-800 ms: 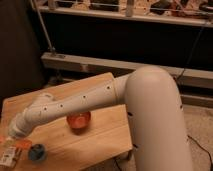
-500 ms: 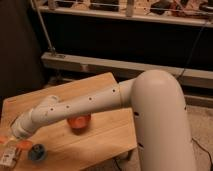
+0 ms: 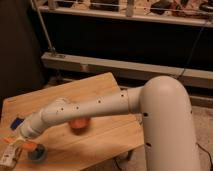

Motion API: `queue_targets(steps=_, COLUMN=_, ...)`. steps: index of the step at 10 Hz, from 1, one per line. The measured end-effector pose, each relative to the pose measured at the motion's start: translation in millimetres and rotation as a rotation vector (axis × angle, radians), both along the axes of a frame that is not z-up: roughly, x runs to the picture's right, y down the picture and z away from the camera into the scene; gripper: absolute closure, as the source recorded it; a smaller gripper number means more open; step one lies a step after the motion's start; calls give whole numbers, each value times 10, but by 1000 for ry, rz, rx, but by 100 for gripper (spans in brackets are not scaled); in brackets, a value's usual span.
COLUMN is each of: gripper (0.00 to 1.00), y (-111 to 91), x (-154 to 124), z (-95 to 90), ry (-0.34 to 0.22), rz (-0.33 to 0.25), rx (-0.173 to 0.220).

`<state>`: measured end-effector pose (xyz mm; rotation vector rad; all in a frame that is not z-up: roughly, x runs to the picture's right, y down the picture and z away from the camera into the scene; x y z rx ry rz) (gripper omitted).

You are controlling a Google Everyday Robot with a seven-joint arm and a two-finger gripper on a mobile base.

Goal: Place the pepper in the ceramic cup

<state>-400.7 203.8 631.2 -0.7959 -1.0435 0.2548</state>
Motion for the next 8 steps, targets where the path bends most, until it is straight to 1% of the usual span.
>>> queue_targets(steps=2, gripper=100, y=-12, x=59, z=20, ry=-30, rz=29, rx=-30)
queue_targets(steps=4, gripper=100, y=-15, x=110, z=40, ry=-56, rz=49, rx=-52)
queue_targets(steps=6, gripper=100, y=12, x=143, z=33, ry=-86, rz=54, rx=-70)
queue_targets(steps=7, gripper=100, y=28, x=172, z=7, ry=-115, rz=56, rx=-86)
queue_targets(steps=8, gripper=100, y=30, x=198, z=-5, ry=-131, rz=59, rx=-93)
